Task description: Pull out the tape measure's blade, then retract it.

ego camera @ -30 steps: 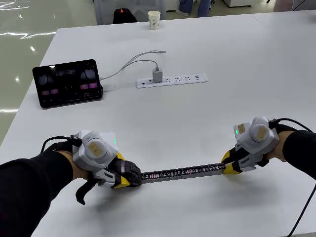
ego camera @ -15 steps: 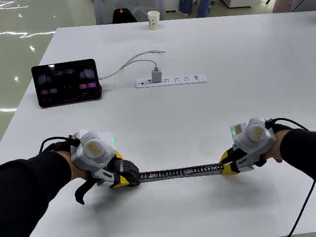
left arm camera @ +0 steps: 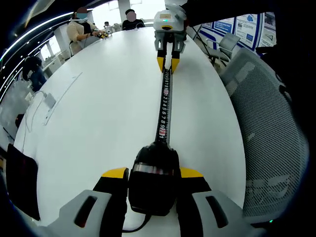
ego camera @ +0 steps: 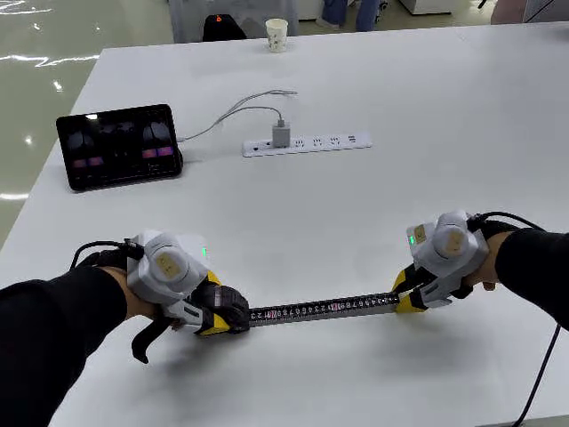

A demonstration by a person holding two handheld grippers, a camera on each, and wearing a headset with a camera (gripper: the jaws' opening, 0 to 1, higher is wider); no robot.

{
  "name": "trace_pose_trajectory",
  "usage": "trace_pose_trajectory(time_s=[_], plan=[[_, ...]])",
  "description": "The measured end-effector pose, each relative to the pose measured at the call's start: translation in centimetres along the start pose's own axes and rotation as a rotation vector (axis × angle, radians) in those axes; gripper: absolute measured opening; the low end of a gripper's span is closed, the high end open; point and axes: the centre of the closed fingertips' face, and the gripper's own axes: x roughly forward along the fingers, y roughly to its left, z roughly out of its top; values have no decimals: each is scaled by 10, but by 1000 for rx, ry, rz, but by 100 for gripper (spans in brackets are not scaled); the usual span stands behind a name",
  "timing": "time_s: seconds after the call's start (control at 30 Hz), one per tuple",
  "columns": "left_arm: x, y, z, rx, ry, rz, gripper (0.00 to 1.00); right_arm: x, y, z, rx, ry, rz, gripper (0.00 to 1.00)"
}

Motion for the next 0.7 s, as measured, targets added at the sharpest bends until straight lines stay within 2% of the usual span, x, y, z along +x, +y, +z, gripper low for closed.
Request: trace_pose_trajectory(time_s=[0.4, 0.7], plan=[[-1, 2, -2, -20, 14, 8, 33, 0, 1, 1, 17, 21, -8, 12], [-7, 5, -6, -42, 16, 8, 36, -3, 1, 18, 3, -10, -19, 15]])
